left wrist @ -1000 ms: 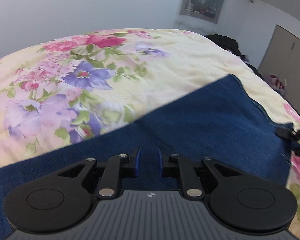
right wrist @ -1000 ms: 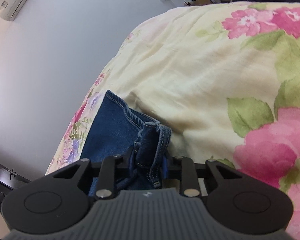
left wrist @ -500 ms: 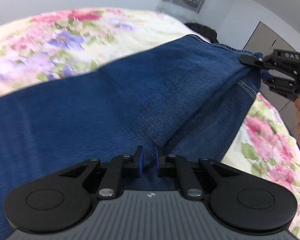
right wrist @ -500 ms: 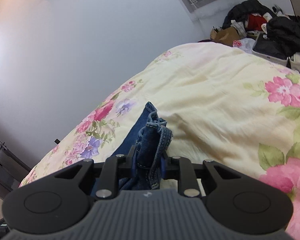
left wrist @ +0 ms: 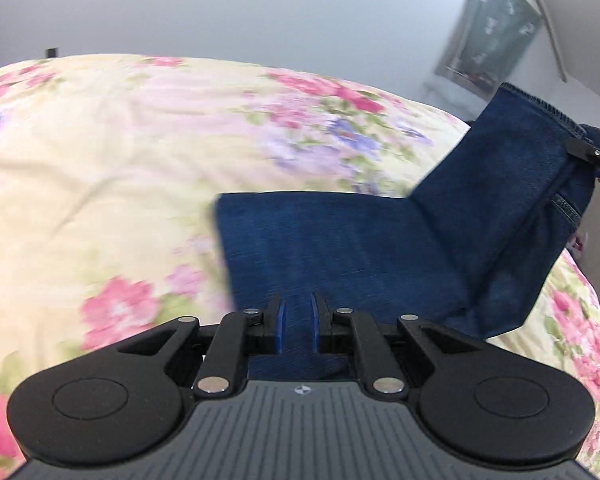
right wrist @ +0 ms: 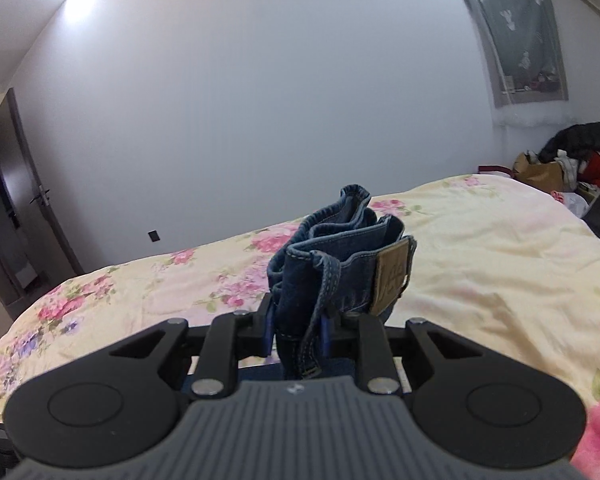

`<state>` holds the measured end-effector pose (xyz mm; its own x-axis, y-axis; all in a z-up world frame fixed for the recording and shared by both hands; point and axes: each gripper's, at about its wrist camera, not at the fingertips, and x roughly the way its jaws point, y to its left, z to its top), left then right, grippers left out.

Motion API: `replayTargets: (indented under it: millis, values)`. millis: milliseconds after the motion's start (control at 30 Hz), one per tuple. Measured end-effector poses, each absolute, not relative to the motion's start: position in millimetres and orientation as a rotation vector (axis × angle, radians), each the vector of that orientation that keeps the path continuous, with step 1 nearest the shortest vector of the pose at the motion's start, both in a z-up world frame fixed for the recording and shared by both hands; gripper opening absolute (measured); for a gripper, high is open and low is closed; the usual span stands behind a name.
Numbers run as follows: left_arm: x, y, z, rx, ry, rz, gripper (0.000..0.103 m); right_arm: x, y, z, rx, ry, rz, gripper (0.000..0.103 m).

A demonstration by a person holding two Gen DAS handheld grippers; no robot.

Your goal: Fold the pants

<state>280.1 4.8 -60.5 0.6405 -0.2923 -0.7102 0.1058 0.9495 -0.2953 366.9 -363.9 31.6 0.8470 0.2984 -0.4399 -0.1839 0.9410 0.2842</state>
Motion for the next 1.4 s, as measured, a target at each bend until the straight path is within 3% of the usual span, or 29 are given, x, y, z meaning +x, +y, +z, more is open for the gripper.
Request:
replayTargets:
  millis: [200, 400, 500, 600, 733, 867, 1100, 1167, 1233, 1333, 1400]
  values:
    - [255.0, 63.8, -76.5, -0.333, 0.871, -0.144, 0.012, 364.2, -269.1, -0.6, 0.231, 0.577, 0.391, 0.017]
    - [234.6, 92.2, -95.7, -0.375, 0.914, -0.119, 0.014, 361.7, -182.0, -100.4, 0.197, 0.872, 0.468, 0.016]
    - [228.8, 97.7, -98.9, -0.379, 0.920, -0.125, 0.017, 354.1, -168.3, -128.2, 0.135, 0.912, 0.459, 0.017]
    - [230.1, 99.1, -100.4, -0.389, 0.921, -0.142, 0.023, 359.5, -171.6, -130.9, 0.138, 0.943, 0.463, 0.018]
    - [243.6, 92.9, -96.2, -0.422, 0.914, -0.169, 0.027, 369.5, -172.2, -125.6, 0.207, 1.012, 0.485, 0.036]
    - [260.8, 81.7, -80.8, -0.434, 0.877, -0.207, 0.033, 370.6, -178.7, -108.7, 0.257, 1.051, 0.514, 0.045]
    - [321.3, 51.2, -66.0, -0.521, 0.823, -0.328, 0.035, 380.5, -227.5, -61.1, 0.195, 0.912, 0.440, 0.045]
    - [343.7, 42.4, -72.4, -0.581, 0.820, -0.353, 0.047, 391.8, -248.2, -58.0, 0.145, 0.880, 0.374, 0.044]
    - [367.2, 34.4, -84.5, -0.643, 0.832, -0.343, 0.051, 403.5, -271.1, -62.1, 0.124, 0.869, 0.328, 0.044]
    - [396.5, 23.9, -102.6, -0.676, 0.844, -0.343, 0.052, 417.5, -304.0, -74.7, 0.130, 0.873, 0.289, 0.031]
    - [411.9, 18.9, -114.4, -0.677, 0.869, -0.328, 0.052, 423.4, -324.0, -84.8, 0.160, 0.881, 0.283, 0.030]
